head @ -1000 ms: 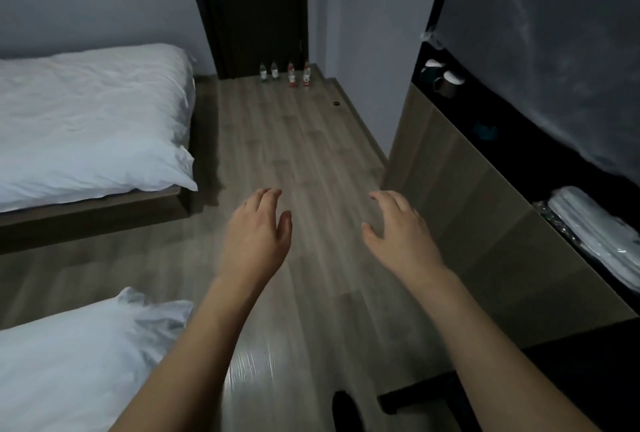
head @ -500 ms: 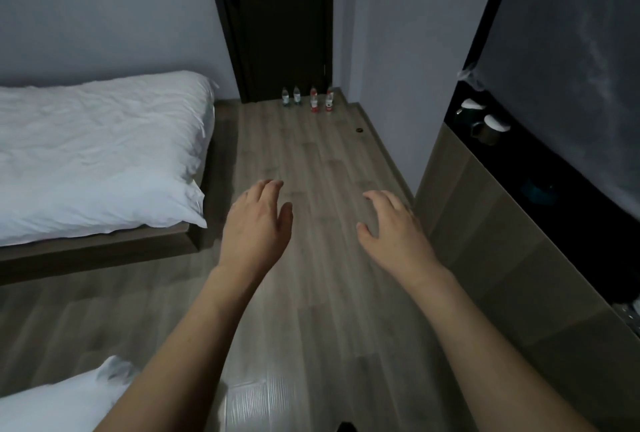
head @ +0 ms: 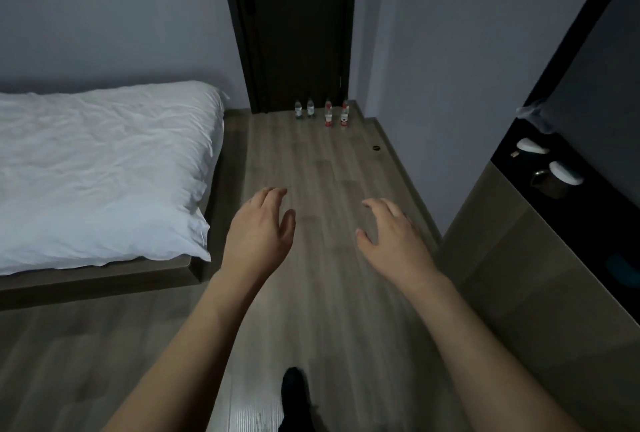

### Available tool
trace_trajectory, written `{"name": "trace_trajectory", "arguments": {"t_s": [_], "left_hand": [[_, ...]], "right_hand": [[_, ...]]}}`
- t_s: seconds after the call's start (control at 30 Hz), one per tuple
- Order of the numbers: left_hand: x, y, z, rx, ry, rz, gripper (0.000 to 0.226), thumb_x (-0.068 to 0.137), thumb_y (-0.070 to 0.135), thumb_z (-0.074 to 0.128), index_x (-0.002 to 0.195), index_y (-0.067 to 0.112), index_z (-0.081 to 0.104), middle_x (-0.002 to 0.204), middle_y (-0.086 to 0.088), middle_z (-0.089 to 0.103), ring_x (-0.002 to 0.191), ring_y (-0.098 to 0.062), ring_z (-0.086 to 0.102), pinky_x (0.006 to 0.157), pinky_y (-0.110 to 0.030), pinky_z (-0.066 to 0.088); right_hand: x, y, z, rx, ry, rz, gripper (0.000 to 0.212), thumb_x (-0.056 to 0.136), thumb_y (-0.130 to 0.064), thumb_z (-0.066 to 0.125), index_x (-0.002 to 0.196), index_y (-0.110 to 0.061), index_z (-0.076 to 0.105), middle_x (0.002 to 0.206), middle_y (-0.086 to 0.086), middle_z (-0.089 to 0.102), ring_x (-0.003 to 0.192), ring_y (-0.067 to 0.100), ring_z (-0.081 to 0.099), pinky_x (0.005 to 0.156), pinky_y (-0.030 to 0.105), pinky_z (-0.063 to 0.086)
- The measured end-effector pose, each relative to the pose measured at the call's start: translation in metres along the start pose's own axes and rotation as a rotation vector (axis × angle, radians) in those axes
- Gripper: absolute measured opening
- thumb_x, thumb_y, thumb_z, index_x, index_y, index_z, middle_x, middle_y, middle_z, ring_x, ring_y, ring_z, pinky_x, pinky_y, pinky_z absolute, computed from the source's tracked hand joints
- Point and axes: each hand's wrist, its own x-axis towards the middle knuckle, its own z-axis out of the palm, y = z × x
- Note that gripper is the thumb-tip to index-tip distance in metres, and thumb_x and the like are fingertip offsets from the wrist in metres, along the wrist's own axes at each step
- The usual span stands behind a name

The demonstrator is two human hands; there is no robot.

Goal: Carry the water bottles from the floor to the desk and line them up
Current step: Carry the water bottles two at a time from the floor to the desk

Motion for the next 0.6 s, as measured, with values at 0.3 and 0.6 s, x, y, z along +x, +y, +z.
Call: {"name": "trace_trajectory", "arguments": {"t_s": [0.3, 0.6], "left_hand": [[0.155, -0.087, -0.013, -0.020, 0.037, 0.004, 0.040, 0.094, 0.023, 0.056, 0.130, 0.004, 0.055, 0.131, -0.012, 0.057, 0.116, -0.031, 0.055, 0.098, -0.041, 0.044], [0.247, -0.132, 0.013, -0.036, 0.002, 0.037, 0.040, 0.094, 0.024, 0.056, 0.129, 0.005, 0.056, 0.130, -0.012, 0.058, 0.117, -0.029, 0.056, 0.098, -0.038, 0.043]], "right_hand": [[0.164, -0.055, 0.027, -0.002, 0.055, -0.028, 0.051, 0.092, -0.031, 0.056, 0.140, -0.019, 0.043, 0.143, 0.000, 0.044, 0.126, 0.021, 0.046, 0.103, 0.036, 0.040], [0.262, -0.063, 0.057, 0.012, 0.046, 0.013, 0.052, 0.091, -0.031, 0.057, 0.140, -0.019, 0.043, 0.142, 0.001, 0.045, 0.126, 0.020, 0.046, 0.103, 0.036, 0.040]]}}
